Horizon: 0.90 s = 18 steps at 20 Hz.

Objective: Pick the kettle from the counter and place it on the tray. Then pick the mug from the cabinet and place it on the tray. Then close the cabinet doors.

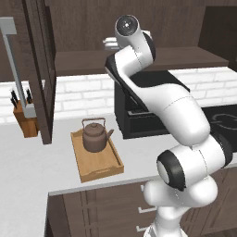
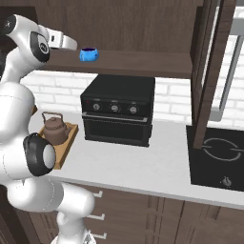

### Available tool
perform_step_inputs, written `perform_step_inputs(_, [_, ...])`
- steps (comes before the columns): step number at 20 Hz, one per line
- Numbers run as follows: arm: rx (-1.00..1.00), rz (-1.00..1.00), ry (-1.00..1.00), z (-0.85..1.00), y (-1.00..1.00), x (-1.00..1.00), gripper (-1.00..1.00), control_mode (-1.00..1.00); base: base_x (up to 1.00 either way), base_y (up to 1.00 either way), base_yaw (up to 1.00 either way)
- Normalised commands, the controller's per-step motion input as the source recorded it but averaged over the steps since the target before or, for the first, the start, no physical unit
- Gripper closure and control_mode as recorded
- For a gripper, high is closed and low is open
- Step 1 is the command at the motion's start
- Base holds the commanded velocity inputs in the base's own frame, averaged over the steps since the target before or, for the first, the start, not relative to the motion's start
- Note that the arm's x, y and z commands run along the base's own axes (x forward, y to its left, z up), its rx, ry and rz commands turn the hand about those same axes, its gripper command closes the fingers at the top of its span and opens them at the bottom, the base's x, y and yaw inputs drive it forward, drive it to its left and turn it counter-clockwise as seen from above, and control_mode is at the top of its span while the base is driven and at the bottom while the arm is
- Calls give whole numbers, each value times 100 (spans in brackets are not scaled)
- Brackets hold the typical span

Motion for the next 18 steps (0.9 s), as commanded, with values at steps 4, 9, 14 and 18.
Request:
perform_step_inputs(4, [0,0,0,-14,0,35,-100,-100,0,0,0])
perform_step_inputs(9, [1,0,-11,-33,0,16,-100,-100,0,0,0])
perform_step_inputs(14, [4,0,-11,-8,0,17,-100,-100,0,0,0])
perform_step_inputs(18, [3,0,-11,-18,-2,21,-100,-100,0,0,0])
